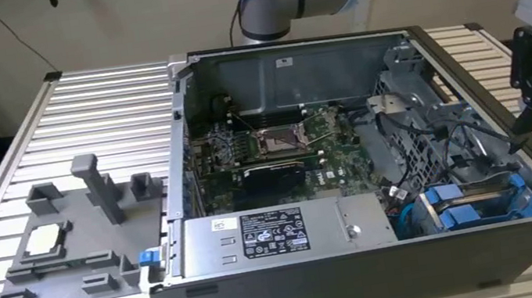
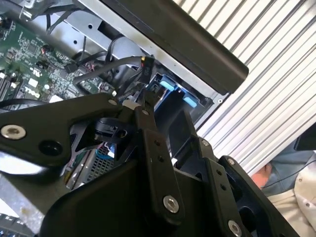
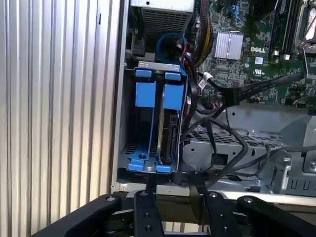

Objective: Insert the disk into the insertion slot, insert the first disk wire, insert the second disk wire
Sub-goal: 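Insert the first disk wire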

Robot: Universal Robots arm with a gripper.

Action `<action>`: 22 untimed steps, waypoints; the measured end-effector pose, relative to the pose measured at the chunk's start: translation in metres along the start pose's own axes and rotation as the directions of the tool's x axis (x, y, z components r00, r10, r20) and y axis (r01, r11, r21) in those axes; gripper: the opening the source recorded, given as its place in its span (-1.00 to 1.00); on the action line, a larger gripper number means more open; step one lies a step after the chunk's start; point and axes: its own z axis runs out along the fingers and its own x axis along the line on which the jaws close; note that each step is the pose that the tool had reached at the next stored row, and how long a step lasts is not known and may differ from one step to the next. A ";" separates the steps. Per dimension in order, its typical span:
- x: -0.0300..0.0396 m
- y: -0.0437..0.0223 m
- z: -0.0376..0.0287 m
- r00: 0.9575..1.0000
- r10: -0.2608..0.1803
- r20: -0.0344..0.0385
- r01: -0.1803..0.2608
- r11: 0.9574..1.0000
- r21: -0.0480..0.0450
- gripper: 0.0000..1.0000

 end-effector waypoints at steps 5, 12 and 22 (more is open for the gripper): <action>0.0002 -0.0028 0.0007 1.000 -0.003 0.001 0.003 1.000 0.000 -0.20; -0.0077 -0.0074 0.0074 1.000 -0.003 0.001 0.003 1.000 0.000 -0.20; -0.0220 -0.0146 0.0257 1.000 -0.005 -0.003 0.005 1.000 -0.001 -0.20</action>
